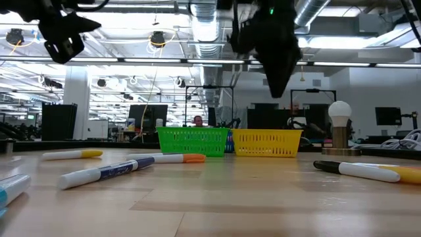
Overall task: Pick & Place Markers
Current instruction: Put the blue thin dry erase marker into the yellow bin
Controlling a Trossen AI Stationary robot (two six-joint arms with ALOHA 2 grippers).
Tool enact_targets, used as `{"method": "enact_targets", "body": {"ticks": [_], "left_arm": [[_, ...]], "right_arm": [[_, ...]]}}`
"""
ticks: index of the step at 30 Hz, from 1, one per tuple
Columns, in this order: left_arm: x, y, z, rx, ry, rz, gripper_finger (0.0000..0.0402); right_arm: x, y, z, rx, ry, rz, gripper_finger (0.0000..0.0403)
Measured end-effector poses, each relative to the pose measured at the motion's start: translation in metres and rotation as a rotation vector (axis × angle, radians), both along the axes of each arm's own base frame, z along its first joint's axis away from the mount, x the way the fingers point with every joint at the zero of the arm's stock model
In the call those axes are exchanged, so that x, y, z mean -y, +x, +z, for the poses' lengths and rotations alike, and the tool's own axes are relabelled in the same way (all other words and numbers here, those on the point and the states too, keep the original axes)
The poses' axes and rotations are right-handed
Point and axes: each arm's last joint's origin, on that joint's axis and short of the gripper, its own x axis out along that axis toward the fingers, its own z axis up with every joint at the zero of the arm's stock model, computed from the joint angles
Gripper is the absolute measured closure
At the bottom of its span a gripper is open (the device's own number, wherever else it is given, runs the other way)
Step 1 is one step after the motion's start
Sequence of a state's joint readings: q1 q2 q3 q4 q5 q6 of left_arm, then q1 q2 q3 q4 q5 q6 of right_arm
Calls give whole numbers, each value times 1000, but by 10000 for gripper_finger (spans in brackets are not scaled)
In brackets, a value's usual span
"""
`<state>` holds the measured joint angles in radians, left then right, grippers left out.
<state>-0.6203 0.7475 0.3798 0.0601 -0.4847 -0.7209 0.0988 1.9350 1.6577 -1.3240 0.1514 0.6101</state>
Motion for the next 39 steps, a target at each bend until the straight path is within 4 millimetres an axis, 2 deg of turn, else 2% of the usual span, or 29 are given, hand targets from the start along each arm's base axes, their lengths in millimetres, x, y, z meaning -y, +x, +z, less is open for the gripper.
{"method": "enact_targets", "body": {"ticks": [3, 7, 11, 15, 18, 21, 25, 33, 39], "left_arm": [[4, -3, 0, 2, 1, -21, 247], [9, -6, 0, 3, -10, -28, 247], [14, -5, -5, -24, -41, -14, 247], [21, -1, -15, -92, -90, -18, 254], [25, 4, -23, -144, -138, 11, 266], [31, 14, -23, -166, -158, 51, 278], [39, 32, -15, -172, -156, 84, 287], [55, 73, 7, -160, -170, 129, 289], [70, 105, 21, -166, -195, 123, 289]], "right_arm": [[-34, 0, 0, 72, 2, -36, 348], [-79, -9, 1, 148, -59, -129, 348], [-117, -27, 1, 223, -156, -218, 348], [-140, -54, 5, 304, -355, -326, 348], [-147, -71, 10, 404, -494, -406, 348], [-149, -82, 9, 514, -545, -391, 348], [-143, -92, -2, 503, -553, -388, 348], [-138, -112, -21, 550, -487, -350, 350], [-138, -125, -40, 607, -387, -278, 367]]}}
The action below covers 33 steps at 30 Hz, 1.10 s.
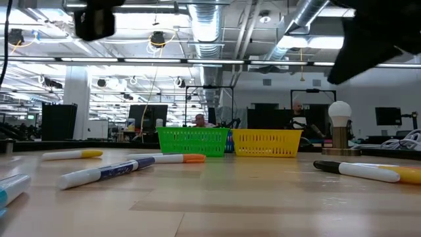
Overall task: Pick & Place Markers
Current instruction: Put the blue thin dry erase marker into the yellow bin
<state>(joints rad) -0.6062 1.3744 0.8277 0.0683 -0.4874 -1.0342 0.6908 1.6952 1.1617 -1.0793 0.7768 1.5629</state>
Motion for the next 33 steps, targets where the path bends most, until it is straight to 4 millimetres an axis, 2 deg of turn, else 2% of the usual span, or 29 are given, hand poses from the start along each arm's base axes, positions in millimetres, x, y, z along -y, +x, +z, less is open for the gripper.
{"method": "enact_targets", "body": {"ticks": [5, 10, 14, 18, 25, 33], "left_arm": [[10, 29, 20, 25, -55, -53, 289], [16, 47, 27, 73, -16, -12, 289], [20, 52, 29, 130, -51, -8, 289], [24, 44, 26, 85, -32, 26, 289], [17, 28, 4, -152, -63, 187, 289], [14, 47, -50, -310, -12, 303, 289]], "right_arm": [[3, -10, -19, -44, 28, 27, 383], [1, -12, -39, -113, 27, 77, 392], [-4, -8, -48, -126, 39, 164, 395], [-6, -6, -49, -147, 17, 230, 394], [-9, -9, -49, -187, -14, 295, 394], [-12, -11, -49, -229, -35, 356, 394]]}}
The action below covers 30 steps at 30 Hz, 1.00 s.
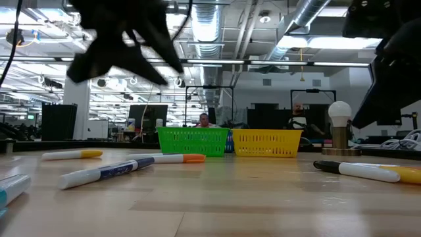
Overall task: Pick & Place Markers
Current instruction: Put the blue thin dry erase marker into the yellow bin
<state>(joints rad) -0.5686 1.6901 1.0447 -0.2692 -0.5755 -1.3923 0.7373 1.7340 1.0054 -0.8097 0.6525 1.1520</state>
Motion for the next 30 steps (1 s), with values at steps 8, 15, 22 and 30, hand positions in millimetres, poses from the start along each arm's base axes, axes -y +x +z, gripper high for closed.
{"method": "enact_targets", "body": {"ticks": [8, 15, 22, 30], "left_arm": [[10, 4, -37, -78, 56, 21, 289], [9, 0, -44, -164, 31, -6, 289], [6, 1, -45, -181, 13, 7, 289], [-3, 5, -46, -198, -22, 49, 289]], "right_arm": [[-2, -8, -1, -52, -11, 17, 394], [0, -6, -1, -54, -15, 7, 394], [3, -4, -1, -51, -14, -6, 394], [4, -2, 0, -37, -13, -12, 394]]}}
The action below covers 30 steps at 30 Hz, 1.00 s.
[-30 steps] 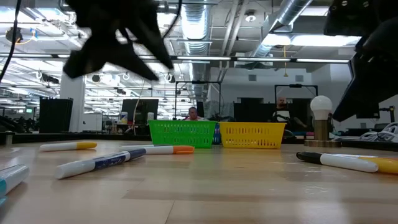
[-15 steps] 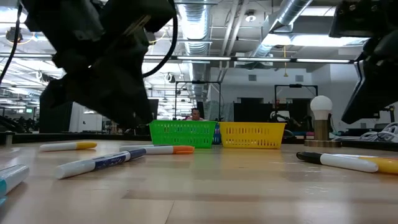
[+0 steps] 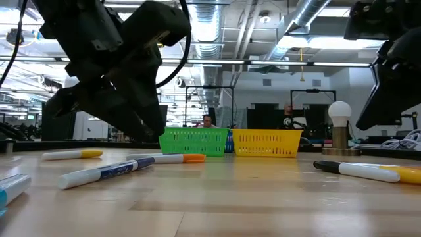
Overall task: Pick & Place Markers
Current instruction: Put the blue thin dry erase marker into the yellow bin
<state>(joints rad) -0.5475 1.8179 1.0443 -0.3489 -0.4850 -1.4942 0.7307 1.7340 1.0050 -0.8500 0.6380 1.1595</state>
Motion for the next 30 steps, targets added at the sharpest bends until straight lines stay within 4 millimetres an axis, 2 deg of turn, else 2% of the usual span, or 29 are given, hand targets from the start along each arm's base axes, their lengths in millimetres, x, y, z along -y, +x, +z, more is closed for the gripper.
{"method": "enact_targets", "body": {"ticks": [8, 17, 30], "left_arm": [[-11, -1, -3, -65, 29, 26, 289], [-9, -2, -7, -75, 17, 24, 289], [2, 9, -42, -70, -43, 63, 289]], "right_arm": [[-1, 1, 0, 21, 20, -14, 394], [-1, 1, 0, 23, 23, -14, 394], [-2, 1, 0, 26, 27, -13, 394]]}}
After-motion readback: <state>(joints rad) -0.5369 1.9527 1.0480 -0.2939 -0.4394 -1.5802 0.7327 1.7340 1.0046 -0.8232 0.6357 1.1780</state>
